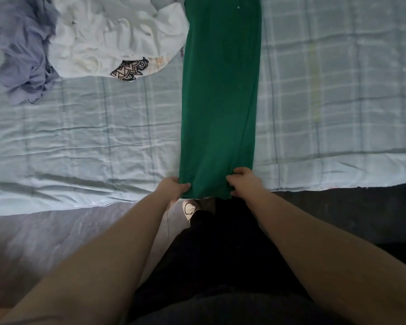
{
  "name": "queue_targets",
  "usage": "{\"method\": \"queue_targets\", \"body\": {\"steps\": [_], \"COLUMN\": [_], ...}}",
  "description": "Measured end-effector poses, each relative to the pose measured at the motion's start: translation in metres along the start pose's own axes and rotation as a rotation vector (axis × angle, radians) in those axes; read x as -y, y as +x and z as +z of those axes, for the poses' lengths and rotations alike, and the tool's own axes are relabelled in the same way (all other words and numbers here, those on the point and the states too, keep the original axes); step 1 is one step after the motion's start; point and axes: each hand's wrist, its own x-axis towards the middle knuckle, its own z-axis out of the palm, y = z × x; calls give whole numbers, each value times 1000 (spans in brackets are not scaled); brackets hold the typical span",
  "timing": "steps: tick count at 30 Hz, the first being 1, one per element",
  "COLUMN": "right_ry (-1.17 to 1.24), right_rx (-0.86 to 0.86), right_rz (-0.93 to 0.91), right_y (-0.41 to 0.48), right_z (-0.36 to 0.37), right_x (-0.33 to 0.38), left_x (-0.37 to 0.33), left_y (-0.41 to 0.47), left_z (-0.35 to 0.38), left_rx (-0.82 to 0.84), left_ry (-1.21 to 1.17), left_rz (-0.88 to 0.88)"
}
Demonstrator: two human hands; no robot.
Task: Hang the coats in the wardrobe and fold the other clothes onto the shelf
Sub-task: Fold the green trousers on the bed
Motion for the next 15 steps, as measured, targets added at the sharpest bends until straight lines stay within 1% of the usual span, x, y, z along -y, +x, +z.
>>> {"method": "queue_targets", "body": {"steps": [3,5,6,7,9,11,12,13,15], "right_ry": [-328,-425,-413,-350,-129,128,212,260,284], "right_rx": [1,20,18,5,-44,-83,-105,-127,-183], "right_rz": [-58,-64,-67,-69,-76,-84,-102,-136,-235], "right_y": [-5,-7,-11,-13,-21,-28,-30,-33,-41], "right_z": [1,5,8,10,10,4,-2,-10,-30], "right_x": [2,0,-1,-4,-6,-5,-3,3,18], "left_x": [2,3,4,5,4,-3,-10,-18,-36], "left_y": [-5,-10,-12,-14,-21,-29,-33,-38,-47], "left_z": [-1,-2,-3,-4,-6,-9,-10,-11,-14], "left_rx": [17,36,65,96,135,151,163,173,164], "left_ry": [-118,-145,-182,-247,-361,-425,-459,-510,-590], "left_rz": [63,98,94,80,47,63,88,115,191]}}
